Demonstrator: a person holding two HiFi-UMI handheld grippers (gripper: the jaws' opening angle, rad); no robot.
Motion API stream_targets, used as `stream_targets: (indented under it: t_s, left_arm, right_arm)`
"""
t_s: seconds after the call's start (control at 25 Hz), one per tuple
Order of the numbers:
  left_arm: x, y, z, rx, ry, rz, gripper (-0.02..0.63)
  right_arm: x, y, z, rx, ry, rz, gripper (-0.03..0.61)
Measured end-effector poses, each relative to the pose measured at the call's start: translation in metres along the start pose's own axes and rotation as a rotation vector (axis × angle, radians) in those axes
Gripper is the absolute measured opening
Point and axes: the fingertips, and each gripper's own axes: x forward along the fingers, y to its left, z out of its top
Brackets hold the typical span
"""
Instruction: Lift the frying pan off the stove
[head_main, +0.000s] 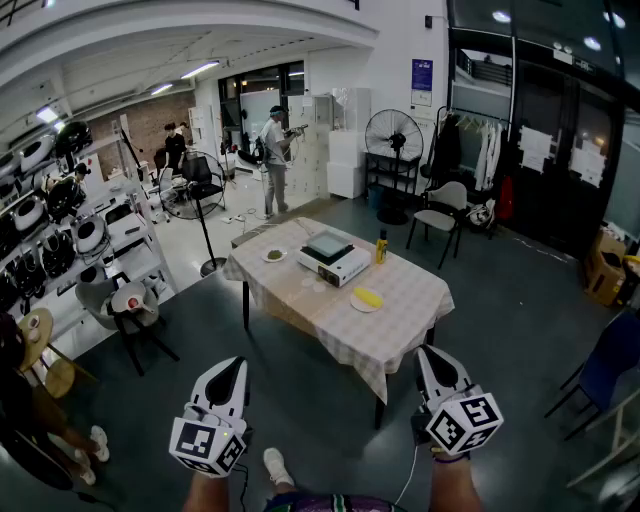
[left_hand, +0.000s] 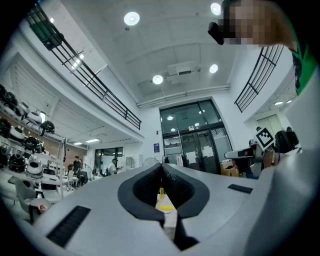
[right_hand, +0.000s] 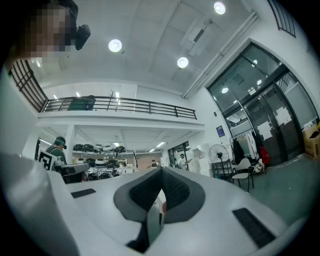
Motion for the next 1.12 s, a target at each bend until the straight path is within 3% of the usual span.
stream_targets:
  t_s: [0.6, 1.12]
  left_arm:
    - [0.006, -0.009, -0.011, -0.042, 0.019, -0.013, 0.022]
    - [0.02, 0.011, -0.019, -0.051, 0.041, -0.01, 0.022]
  right_arm:
    - [0.006, -0.009, -0.013, -0.009, 0.012, 0.007, 0.006]
    - [0.032, -0.011, -0.019, 0.035, -0.008, 0.018, 0.008]
